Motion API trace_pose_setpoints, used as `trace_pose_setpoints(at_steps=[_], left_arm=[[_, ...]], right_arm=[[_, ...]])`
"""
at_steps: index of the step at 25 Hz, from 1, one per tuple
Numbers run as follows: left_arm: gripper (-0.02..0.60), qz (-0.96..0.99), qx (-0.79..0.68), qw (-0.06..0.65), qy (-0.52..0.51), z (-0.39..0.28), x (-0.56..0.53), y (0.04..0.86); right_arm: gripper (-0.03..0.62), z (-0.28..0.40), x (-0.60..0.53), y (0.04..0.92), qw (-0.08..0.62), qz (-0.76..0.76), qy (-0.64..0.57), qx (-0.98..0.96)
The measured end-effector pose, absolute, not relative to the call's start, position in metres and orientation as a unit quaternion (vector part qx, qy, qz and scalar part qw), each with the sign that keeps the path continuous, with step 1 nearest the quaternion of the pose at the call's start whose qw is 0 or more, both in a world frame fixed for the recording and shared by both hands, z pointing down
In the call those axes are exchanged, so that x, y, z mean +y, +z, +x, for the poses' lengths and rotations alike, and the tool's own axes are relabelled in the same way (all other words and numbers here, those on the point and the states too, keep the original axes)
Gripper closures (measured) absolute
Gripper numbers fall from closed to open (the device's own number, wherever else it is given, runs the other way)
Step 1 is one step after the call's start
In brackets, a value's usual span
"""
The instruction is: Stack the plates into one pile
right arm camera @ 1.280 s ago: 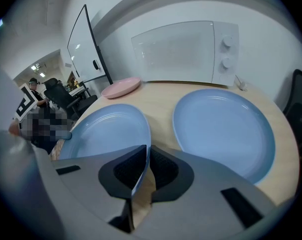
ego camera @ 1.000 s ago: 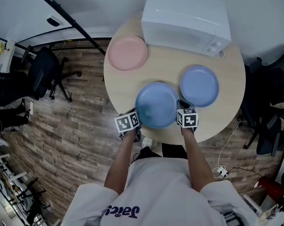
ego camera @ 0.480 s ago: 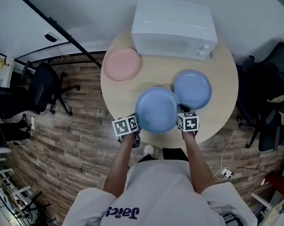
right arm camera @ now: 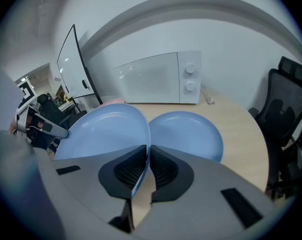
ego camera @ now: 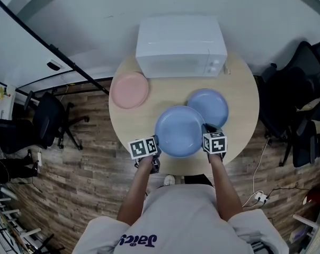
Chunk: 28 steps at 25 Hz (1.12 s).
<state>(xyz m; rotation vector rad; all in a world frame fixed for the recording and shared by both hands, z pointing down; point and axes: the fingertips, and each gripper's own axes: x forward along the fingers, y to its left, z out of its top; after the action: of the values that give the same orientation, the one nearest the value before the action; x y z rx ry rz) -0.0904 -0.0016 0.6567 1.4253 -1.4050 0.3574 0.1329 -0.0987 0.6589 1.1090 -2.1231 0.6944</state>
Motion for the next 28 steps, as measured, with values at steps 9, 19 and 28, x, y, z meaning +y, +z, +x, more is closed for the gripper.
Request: trace_pose_setpoints(at_steps=[9,19,28], left_arm=[[0.558,0.629,-0.560,0.513,0.167,-0.050,-0.043,0.648],[0.558,0.640,-0.529,0.521,0.198,-0.014,-0.076,0.659],[0.558,0.642,-0.522,0.518,0.215,0.009,-0.102,0.668]], right_arm=[[0.559,0.179,-0.126,0.647,0.299,0.452,0.262,-0.799],[0.560,0.218,-0.145,0.656,0.294,0.477,0.286,-0.777],[0.560,0.244,-0.163,0.669,0.303,0.481,0.300,-0.766]])
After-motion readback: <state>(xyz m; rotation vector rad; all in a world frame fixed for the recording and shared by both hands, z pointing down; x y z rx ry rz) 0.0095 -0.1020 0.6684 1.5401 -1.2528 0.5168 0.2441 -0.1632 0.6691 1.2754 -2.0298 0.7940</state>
